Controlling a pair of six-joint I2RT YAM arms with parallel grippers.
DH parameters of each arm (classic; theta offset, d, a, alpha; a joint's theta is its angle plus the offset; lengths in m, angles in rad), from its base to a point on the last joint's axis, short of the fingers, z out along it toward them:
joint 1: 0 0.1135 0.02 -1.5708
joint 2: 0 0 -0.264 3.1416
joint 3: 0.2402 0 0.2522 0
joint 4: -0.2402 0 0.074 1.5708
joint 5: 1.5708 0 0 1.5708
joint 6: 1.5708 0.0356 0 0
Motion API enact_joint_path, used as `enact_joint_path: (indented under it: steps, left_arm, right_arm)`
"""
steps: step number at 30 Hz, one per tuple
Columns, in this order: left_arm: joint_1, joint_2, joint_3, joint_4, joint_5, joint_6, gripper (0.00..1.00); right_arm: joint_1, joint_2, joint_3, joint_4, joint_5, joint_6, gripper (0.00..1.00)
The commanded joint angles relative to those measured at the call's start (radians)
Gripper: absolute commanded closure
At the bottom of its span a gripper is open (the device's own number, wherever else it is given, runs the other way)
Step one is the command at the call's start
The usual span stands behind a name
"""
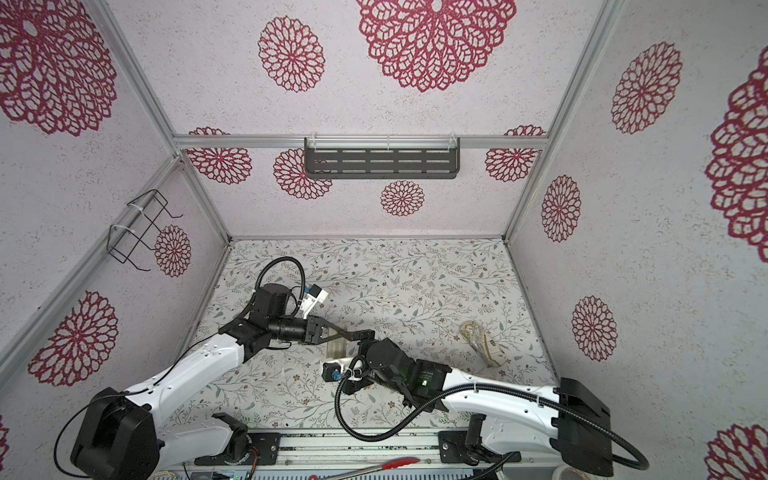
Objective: Load the batteries into the remote control
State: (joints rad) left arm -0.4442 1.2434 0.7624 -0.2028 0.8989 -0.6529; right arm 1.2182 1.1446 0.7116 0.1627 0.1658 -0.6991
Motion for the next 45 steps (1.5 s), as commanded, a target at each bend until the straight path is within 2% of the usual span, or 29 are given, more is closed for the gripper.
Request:
enact_joint_path:
  steps: [1,8,13,16,24,45]
  left_arm:
    - [-0.010,0.002,0.023,0.004,0.064,-0.010,1.00]
    - [-0.010,0.002,0.021,0.003,0.061,-0.011,1.00]
    - [-0.010,0.004,0.021,0.004,0.060,-0.014,1.00]
    - [-0.008,0.002,0.020,0.003,0.057,-0.014,1.00]
    - [-0.006,0.005,0.031,-0.025,0.046,0.012,1.00]
    - [-0.017,-0.002,0.026,-0.021,0.046,0.007,1.00]
  right_arm:
    - [-0.003,0.015,0.034,0.035,0.105,-0.036,0.05]
    - [0.008,-0.018,-0.007,0.144,0.164,-0.075,0.05]
    - [0.015,-0.033,-0.014,0.160,0.163,-0.081,0.05]
    - [0.016,-0.042,-0.014,0.139,0.146,-0.075,0.05]
    - [0.018,-0.083,0.048,-0.058,-0.031,0.033,0.03]
    - [0.012,0.000,0.076,-0.092,-0.003,0.035,0.03]
